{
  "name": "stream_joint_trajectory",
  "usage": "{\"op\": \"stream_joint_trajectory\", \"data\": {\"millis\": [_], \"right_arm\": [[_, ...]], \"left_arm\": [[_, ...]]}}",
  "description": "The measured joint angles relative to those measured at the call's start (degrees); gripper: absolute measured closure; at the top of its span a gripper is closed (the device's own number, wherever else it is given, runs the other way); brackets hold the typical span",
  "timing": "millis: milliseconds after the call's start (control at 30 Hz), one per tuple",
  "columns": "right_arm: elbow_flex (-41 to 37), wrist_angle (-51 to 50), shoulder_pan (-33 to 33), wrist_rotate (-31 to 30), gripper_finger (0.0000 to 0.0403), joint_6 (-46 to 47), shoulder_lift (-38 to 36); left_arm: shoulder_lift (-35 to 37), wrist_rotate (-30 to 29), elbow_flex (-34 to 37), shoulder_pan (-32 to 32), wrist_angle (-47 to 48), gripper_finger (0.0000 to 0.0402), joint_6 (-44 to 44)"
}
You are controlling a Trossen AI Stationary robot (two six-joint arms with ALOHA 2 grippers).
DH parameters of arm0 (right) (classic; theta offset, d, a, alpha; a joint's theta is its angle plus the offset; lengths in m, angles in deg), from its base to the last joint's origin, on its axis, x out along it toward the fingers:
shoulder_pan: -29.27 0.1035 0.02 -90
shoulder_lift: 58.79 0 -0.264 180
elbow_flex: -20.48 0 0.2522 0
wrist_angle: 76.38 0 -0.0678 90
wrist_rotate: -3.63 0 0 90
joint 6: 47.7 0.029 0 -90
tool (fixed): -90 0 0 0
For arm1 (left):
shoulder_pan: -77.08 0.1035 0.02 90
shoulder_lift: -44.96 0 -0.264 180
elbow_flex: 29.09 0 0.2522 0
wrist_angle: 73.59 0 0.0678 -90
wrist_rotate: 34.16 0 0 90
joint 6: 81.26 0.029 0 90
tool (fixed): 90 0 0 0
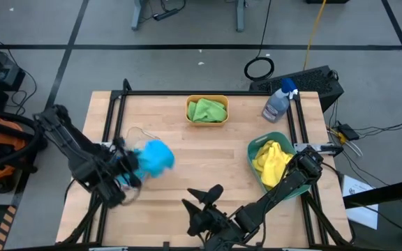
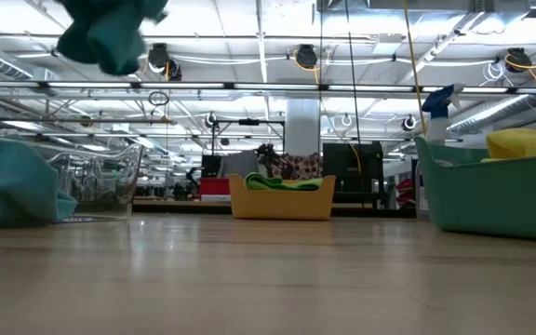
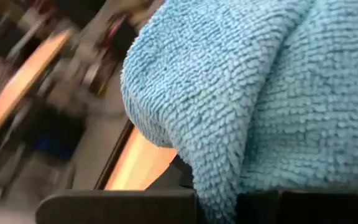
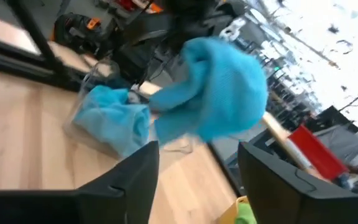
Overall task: Sort microfiber towel by color & place in baskets
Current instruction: Put the blue microfiber cloth into the transparent bin
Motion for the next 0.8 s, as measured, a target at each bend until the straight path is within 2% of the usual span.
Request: {"op": "stream_joint_trajectory", "data": {"millis": [67, 100, 233, 367, 533, 600, 700, 800], "right_arm": [[0.0, -3.27, -0.13, 1.83, 0.0185, 4.0, 0.0], [0.0, -4.36, -0.25, 2.18, 0.0183, 5.39, 0.0], [0.0, -6.07, -0.67, 2.15, 0.0182, 7.31, 0.0], [0.0, -5.59, -0.68, 2.17, 0.0187, 7.06, 0.0], [0.0, -5.56, -0.62, 2.19, 0.0192, 6.82, 0.0], [0.0, -5.5, -0.66, 2.17, 0.0192, 6.78, 0.0], [0.0, -5.52, -0.83, 2.19, 0.0192, 6.69, 0.0], [0.0, -5.5, -0.86, 2.76, 0.0192, 6.69, 0.0]], "left_arm": [[1.46, 0.82, 0.54, 0.03, 10.66, 0.0391, -13.24], [2.36, 1.82, 1.42, 0.14, 11.73, 0.0391, -17.42], [8.6, 5.63, 7.43, 1.03, 6.57, 0.0386, -14.39], [11.8, 9.13, 15.0, 3.84, 11.62, 0.0384, -23.77], [15.28, 16.01, 24.21, 8.1, 10.46, 0.0382, -26.38], [15.42, 18.73, 25.42, 9.7, 10.78, 0.0381, -28.06], [15.4, 19.24, 25.36, 11.24, 9.21, 0.0378, -28.0], [15.02, 21.65, 25.36, 12.99, 4.38, 0.036, -24.93]]}}
